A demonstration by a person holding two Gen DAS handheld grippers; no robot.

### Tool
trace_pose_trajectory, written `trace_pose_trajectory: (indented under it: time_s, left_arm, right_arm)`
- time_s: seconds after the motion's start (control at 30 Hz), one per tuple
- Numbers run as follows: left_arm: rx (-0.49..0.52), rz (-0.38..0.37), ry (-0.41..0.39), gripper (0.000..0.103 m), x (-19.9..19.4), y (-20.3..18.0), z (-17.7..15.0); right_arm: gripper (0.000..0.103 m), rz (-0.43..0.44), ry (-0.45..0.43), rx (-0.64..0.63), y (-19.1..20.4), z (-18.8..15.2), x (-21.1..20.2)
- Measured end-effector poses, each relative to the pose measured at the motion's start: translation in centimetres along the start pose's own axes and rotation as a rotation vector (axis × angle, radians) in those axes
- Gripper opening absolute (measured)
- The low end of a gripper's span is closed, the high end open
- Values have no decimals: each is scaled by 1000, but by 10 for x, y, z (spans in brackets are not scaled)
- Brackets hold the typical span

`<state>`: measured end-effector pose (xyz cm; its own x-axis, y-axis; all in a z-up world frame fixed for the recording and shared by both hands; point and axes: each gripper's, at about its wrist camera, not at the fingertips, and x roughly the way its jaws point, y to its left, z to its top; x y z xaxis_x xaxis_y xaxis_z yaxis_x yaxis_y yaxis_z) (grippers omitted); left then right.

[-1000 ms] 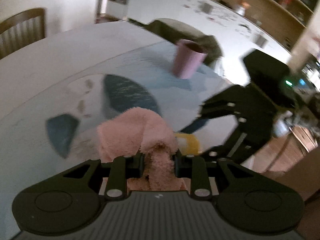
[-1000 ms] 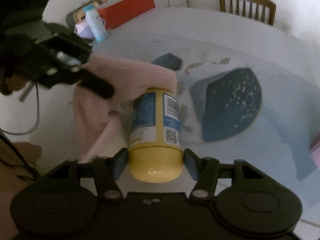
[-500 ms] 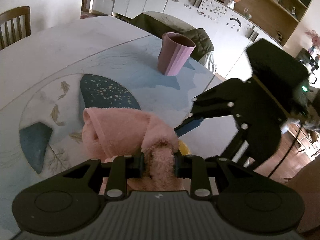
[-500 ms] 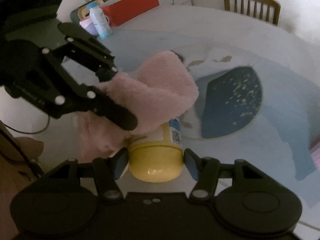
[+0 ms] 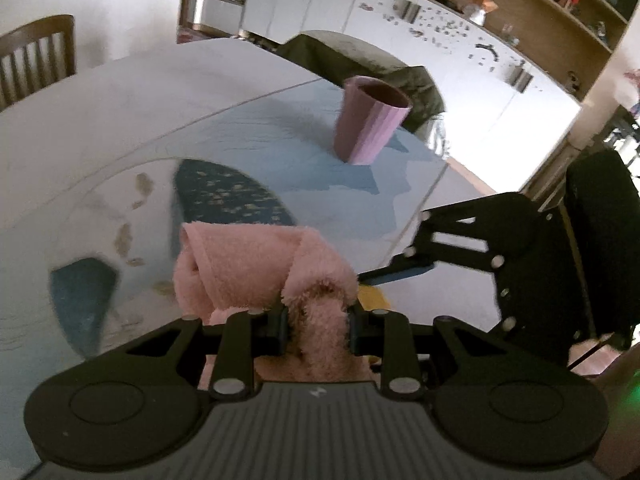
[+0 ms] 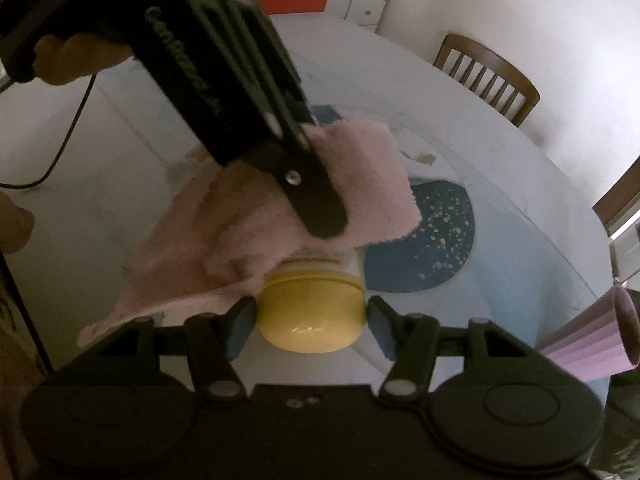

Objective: Clean container
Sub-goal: 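Wipe along the bottle body with the towel in the left tool while the right tool holds it, then keep wiping the bottle with the towel in the left tool while the right tool holds it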

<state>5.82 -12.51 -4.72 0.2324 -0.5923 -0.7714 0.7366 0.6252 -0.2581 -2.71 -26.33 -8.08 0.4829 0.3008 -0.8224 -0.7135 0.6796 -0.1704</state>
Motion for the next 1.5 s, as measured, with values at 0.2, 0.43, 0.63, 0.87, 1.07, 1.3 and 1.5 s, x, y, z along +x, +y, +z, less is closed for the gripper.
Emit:
trace_pose_trajectory:
  time_s: [0.2, 0.43, 0.63, 0.87, 1.07, 1.3, 1.5]
  left_arm:
    - [-95, 133, 33, 26, -16, 36, -18]
    - [5, -23, -64, 26, -50, 9, -15]
    - [118, -90, -32, 26, -30, -31, -5]
    - [109, -68, 10, 26, -5, -32, -7]
    - [41, -16, 11, 26, -7, -12, -11]
    - [-29, 51, 13, 26, -12, 10, -19]
    - [-71, 140, 38, 26, -20, 27, -28]
  right_arm:
    - [60, 28, -6, 38, -8, 0, -1]
    - [60, 70, -13, 48, -10, 2, -5]
    - [60, 86, -20, 7, -6, 8, -7]
    - [60, 89, -11, -11, -2, 7, -5]
    - [60, 90, -13, -10, -3, 6, -6]
    - [60, 86, -10, -12, -2, 7, -5]
    - [60, 94, -6, 6, -5, 8, -5]
